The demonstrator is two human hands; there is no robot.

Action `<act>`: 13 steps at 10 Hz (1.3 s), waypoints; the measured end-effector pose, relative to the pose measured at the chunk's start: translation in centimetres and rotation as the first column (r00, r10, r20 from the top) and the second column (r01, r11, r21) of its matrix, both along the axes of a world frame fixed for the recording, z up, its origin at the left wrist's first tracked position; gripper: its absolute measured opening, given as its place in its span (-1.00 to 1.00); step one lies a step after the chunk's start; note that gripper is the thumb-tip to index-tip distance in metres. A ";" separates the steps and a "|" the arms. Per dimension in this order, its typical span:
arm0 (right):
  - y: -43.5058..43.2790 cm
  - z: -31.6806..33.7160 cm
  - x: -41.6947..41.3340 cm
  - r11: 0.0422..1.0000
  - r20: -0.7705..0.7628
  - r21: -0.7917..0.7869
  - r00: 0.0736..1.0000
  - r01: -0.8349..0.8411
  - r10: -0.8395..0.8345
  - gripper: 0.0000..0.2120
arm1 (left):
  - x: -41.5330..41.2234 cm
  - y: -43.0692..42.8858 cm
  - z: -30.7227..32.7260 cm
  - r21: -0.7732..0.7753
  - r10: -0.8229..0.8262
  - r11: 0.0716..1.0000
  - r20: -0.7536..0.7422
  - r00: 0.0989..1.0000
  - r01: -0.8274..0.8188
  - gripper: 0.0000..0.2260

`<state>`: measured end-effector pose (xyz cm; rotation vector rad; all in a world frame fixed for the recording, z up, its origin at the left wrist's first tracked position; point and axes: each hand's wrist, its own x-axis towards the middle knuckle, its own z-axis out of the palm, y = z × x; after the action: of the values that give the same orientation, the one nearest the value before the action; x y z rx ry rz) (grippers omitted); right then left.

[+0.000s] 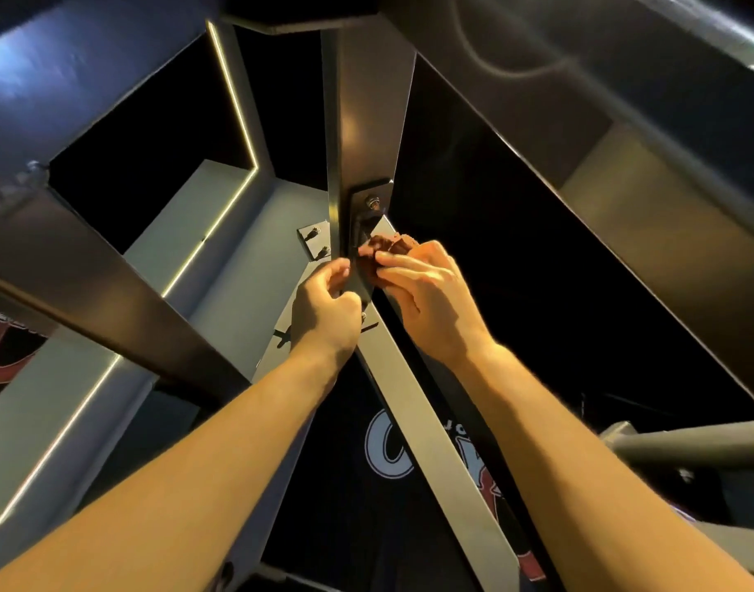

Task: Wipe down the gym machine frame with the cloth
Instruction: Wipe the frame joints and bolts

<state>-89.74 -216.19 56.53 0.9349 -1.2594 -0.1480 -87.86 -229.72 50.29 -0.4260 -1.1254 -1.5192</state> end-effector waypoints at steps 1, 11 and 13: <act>1.8 -3.0 0.2 0.999 0.018 0.002 0.999 0.037 -0.037 -0.76 | 0.5 0.4 -0.7 -0.015 -0.003 1.000 -0.012 1.000 0.003 -0.65; 2.5 -27.4 12.5 0.607 0.706 -0.708 -0.324 -0.361 0.630 -0.84 | 20.9 2.0 -25.6 -0.374 0.267 0.924 0.466 0.844 -0.085 -0.87; 1.1 -33.6 13.6 0.651 0.744 -0.653 -0.492 -0.388 0.453 -0.66 | 25.9 2.6 -31.2 -0.415 0.498 0.860 0.557 0.664 -0.297 -0.83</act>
<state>-76.12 -215.08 22.91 1.5545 -2.0736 1.9013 -61.99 -227.10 19.11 0.2042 -1.8721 -1.1066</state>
